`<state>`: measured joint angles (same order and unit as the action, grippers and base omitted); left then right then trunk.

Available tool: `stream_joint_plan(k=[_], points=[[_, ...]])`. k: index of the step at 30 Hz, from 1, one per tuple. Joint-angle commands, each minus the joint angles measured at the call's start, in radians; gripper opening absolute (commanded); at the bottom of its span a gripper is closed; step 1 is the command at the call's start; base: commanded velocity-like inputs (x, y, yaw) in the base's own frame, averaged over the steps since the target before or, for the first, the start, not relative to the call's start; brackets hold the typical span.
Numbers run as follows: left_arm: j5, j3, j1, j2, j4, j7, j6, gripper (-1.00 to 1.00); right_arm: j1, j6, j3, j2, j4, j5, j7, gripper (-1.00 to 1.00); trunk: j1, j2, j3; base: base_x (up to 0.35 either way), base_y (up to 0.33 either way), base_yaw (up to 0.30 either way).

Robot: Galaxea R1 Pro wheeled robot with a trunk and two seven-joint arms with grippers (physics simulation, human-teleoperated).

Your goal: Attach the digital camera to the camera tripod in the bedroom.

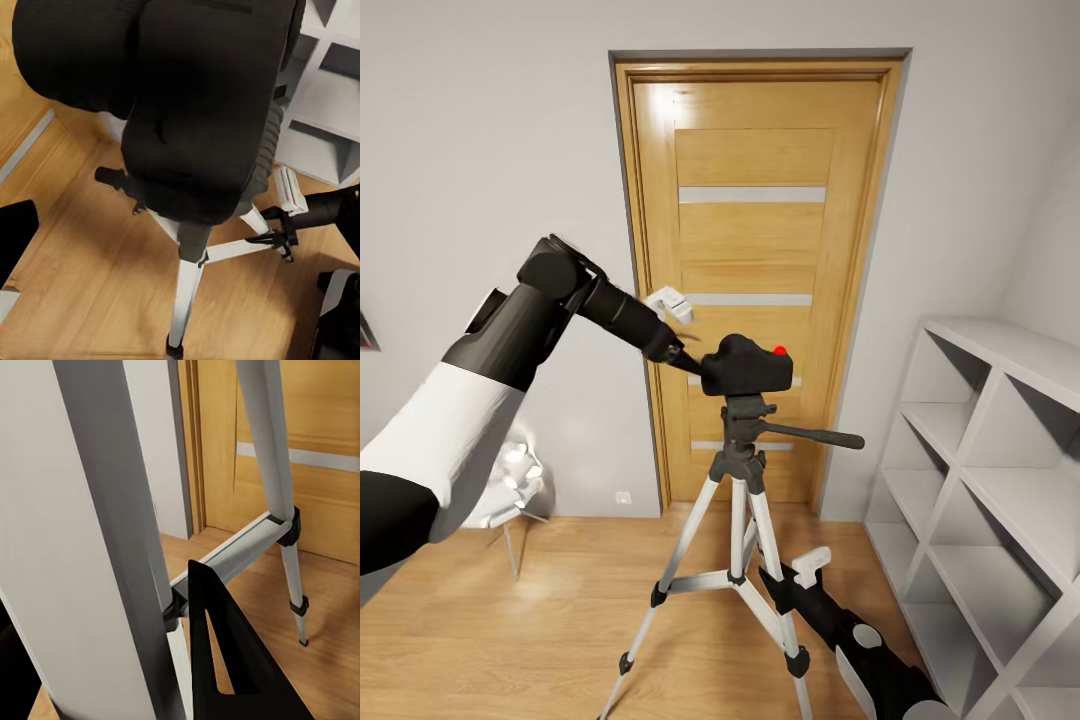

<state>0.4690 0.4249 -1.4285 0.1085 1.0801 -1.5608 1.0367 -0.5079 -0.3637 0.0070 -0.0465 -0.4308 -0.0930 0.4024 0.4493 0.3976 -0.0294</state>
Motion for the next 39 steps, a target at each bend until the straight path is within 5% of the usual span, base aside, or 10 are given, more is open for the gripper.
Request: stream_joint_plan(k=[1,2,20,26,34,38,39], points=[[0.01,0.001,-0.001,0.006,0.001,-0.01,0.011,1.0,-0.001,0.003,0.004,0.0,0.001,0.012,-0.004,-1.0,0.001,0.002,-0.002,0.0,0.0,0.0],[0.009,0.001,-0.001,0.03,0.002,-0.01,0.011,1.0,-0.001,0.003,0.004,0.0,0.001,0.012,-0.004,-1.0,0.001,0.002,-0.002,0.0,0.0,0.0],[0.007,0.002,0.003,0.186,-0.004,-0.01,0.011,1.0,-0.001,0.002,0.004,0.0,0.001,0.012,-0.004,-1.0,0.001,0.002,-0.002,0.0,0.0,0.0],[0.007,0.002,0.009,0.209,-0.047,-0.01,0.011,1.0,-0.001,0.002,0.004,0.0,0.001,0.012,-0.004,-1.0,0.001,0.002,-0.002,0.0,0.0,0.0],[0.007,0.0,0.011,0.213,-0.292,-0.001,0.011,1.0,-0.001,0.002,0.004,0.0,0.0,0.012,-0.005,-1.0,0.001,0.002,-0.002,0.0,0.0,0.0],[0.007,-0.001,0.011,0.204,-0.389,0.1,0.011,1.0,-0.001,0.003,0.004,0.0,0.001,0.012,-0.005,-1.0,0.001,0.002,-0.002,0.0,0.0,0.0],[0.007,-0.001,0.012,0.195,-0.443,0.17,0.011,1.0,-0.001,0.003,0.004,0.0,0.001,0.012,-0.005,-1.0,0.001,0.002,-0.002,0.0,0.0,0.0]])
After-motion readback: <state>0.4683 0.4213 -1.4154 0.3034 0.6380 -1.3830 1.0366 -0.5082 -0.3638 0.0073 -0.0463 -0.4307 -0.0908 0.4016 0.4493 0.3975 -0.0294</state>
